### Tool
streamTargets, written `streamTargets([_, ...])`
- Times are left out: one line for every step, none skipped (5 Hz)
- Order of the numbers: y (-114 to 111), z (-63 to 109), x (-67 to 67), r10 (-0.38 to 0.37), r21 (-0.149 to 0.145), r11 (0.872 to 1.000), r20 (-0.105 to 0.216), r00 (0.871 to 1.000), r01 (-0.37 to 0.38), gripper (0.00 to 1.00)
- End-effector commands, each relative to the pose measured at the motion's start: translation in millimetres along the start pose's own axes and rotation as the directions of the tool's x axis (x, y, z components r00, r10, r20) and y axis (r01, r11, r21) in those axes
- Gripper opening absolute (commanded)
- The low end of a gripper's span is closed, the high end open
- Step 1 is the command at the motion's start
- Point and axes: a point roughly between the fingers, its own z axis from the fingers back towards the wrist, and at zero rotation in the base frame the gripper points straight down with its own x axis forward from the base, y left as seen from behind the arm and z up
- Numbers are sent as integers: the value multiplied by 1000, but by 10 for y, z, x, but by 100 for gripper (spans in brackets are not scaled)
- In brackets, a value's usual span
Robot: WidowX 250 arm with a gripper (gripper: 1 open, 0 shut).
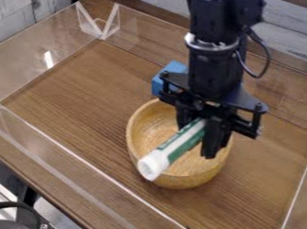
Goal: Remove the green marker from inside the brown bowl and put it on the table
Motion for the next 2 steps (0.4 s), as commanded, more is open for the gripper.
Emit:
streamTargets([69, 163, -13, -11, 0, 1000, 47, 999, 11, 0])
streamTargets([227, 226, -50, -20, 6, 1000, 49, 999, 20, 0])
